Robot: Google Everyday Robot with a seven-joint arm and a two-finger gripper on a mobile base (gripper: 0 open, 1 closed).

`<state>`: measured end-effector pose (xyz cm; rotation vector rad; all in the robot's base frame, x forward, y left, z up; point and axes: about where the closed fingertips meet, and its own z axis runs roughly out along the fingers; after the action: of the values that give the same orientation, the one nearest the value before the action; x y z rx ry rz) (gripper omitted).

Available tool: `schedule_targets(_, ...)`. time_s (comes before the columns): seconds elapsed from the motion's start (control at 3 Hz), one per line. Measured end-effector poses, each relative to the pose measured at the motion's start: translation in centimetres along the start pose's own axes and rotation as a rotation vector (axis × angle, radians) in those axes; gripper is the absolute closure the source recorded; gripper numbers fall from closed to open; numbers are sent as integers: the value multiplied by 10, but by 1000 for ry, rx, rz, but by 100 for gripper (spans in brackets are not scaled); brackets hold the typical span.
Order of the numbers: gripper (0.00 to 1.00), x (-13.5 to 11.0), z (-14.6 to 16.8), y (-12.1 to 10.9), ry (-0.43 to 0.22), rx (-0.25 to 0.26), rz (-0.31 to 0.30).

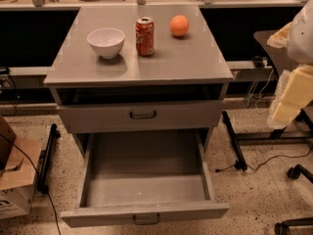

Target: Close middle drawer

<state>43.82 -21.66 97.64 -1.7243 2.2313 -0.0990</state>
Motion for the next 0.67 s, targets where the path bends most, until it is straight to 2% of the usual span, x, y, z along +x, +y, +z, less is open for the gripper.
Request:
schedule_targets(0.33,0,0,0,0,0,0,0)
schedule_targets(0.67,27,-7,3,15,-32,3,-17)
